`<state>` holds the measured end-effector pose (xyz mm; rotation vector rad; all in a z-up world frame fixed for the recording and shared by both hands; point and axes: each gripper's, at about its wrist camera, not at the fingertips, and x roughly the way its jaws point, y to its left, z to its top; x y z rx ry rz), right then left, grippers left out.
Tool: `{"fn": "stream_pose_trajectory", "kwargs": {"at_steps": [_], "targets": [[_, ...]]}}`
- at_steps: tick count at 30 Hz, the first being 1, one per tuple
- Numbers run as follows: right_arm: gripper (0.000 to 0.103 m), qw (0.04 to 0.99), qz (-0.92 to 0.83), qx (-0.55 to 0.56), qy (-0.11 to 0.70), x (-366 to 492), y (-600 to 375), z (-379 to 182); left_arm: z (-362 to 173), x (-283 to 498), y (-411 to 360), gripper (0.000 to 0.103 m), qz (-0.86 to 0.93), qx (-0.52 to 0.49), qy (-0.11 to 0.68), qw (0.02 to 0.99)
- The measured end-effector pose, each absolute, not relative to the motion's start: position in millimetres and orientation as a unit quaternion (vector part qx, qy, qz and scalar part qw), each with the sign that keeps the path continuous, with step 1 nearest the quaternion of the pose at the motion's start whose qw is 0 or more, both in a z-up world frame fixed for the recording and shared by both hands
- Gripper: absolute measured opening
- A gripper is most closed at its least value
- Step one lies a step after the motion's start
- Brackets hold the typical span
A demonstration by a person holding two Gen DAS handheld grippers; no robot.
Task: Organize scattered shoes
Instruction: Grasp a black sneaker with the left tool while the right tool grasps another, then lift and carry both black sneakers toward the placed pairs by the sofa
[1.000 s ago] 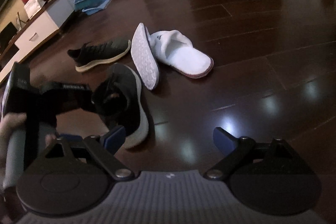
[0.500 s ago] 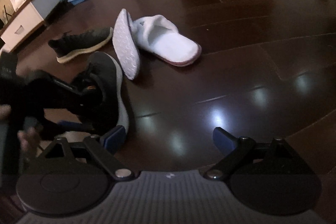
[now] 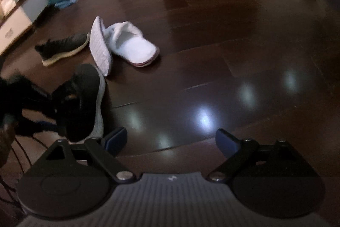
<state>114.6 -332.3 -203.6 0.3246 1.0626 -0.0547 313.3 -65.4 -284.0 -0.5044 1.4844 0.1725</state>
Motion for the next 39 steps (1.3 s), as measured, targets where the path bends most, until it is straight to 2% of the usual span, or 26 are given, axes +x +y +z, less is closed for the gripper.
{"fn": "stream_pose_trajectory", "kwargs": {"at_steps": [9, 14, 28, 39], "targets": [[0.092, 0.834, -0.061, 0.232, 0.496, 45, -371, -193, -266, 251, -108, 0.028, 0.039, -0.213, 0.694, 0.687], [0.092, 0.815, -0.099, 0.288, 0.492, -28, -391, -196, -259, 214, -141, 0.028, 0.013, -0.189, 0.707, 0.681], [0.092, 0.761, -0.214, 0.400, 0.464, -182, -427, -199, -267, 65, -243, 0.027, -0.075, -0.091, 0.760, 0.639], [0.092, 0.707, -0.259, 0.476, 0.456, -225, -430, -216, -274, 8, -289, 0.027, -0.136, -0.007, 0.771, 0.622]]}}
